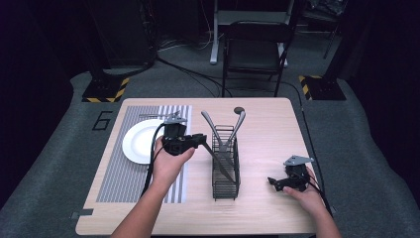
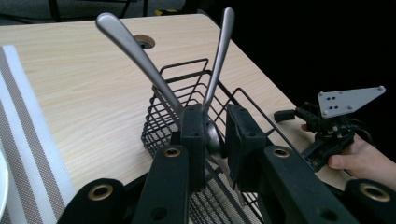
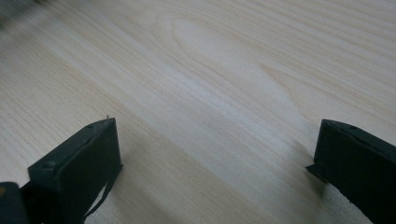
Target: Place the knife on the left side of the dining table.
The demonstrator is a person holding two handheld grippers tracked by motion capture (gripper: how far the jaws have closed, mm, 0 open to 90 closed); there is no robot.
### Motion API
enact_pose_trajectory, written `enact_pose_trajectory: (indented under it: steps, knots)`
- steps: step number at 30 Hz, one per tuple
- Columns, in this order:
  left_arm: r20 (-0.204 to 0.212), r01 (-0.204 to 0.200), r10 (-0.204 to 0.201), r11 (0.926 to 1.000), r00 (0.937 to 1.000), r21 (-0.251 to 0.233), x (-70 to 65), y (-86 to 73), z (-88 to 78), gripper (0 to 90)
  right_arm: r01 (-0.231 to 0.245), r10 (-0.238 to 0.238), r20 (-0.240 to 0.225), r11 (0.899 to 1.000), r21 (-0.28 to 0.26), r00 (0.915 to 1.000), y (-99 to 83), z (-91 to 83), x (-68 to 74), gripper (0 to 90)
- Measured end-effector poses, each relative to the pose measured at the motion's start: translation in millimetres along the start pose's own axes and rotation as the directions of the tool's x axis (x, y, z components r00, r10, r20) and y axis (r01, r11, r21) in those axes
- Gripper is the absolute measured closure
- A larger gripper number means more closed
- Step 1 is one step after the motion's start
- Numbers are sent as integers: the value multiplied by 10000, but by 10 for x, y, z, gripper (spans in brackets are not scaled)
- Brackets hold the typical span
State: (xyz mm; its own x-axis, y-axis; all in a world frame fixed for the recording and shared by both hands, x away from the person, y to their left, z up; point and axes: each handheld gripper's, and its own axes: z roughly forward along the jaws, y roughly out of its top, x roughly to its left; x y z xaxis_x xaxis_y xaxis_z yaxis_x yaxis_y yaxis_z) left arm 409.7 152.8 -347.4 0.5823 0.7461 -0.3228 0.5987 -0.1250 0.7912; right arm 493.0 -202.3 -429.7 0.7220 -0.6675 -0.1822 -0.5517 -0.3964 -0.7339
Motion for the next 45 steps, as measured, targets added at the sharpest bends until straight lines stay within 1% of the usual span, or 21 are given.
enact_pose_trajectory:
  steps: [1, 4, 7, 12, 16, 20, 27, 33, 34, 36, 37, 40, 45]
  knots:
    - [58, -81, 81, 10000, 10000, 19, -9, 5, -4, 784, 0, 0, 2, 10000, 2, 10000, 0, -1, 0, 0]
    - [167, -121, 121, 9999, 9998, 11, -52, 16, -15, 791, 2, -2, 0, 10000, 2, 10000, 0, -1, 0, 0]
    - [390, -190, 187, 9998, 9991, 60, -99, 31, -29, 800, -1, 1, -3, 10000, 0, 10000, 0, 0, 0, 0]
    - [634, -339, 329, 9993, 9974, 144, -190, 58, -41, 816, 2, -2, -20, 10000, -2, 10000, 0, 0, 0, 0]
    - [702, -451, 429, 9985, 9966, 303, -279, 82, -52, 824, -3, 3, 3, 10000, 1, 10000, 0, 0, 0, 0]
    - [801, -649, 615, 9971, 9949, 405, -347, 100, -56, 830, 11, -11, -4, 10000, 10, 10000, 0, -1, -1, 0]
    - [828, -866, 824, 9951, 9932, 475, -419, 113, -58, 834, 6, -6, -7, 10000, 10, 10000, 0, -1, -1, 0]
    - [836, -902, 871, 9953, 9927, 344, -446, 122, -59, 835, 10, -10, -7, 10000, 8, 10000, 0, -1, -1, 0]
    - [816, -973, 942, 9947, 9922, 343, -456, 129, -66, 835, 8, -8, -4, 10000, 10, 10000, 0, -1, -1, 0]
    - [800, -970, 945, 9949, 9923, 291, -475, 142, -83, 835, 7, -7, -7, 10000, 14, 10000, 0, -1, -1, 0]
    - [814, -1058, 1031, 9939, 9913, 300, -475, 152, -93, 835, 8, -8, -25, 10000, 7, 10000, 0, 0, -1, 0]
    - [808, -1038, 1022, 9945, 9915, 165, -495, 174, -136, 835, 12, -12, -3, 10000, 8, 10000, 0, -1, -1, 0]
    - [763, -1174, 1167, 9931, 9902, 50, -519, 210, -217, 835, 14, -14, -7, 10000, 6, 10000, 0, -1, -1, 0]
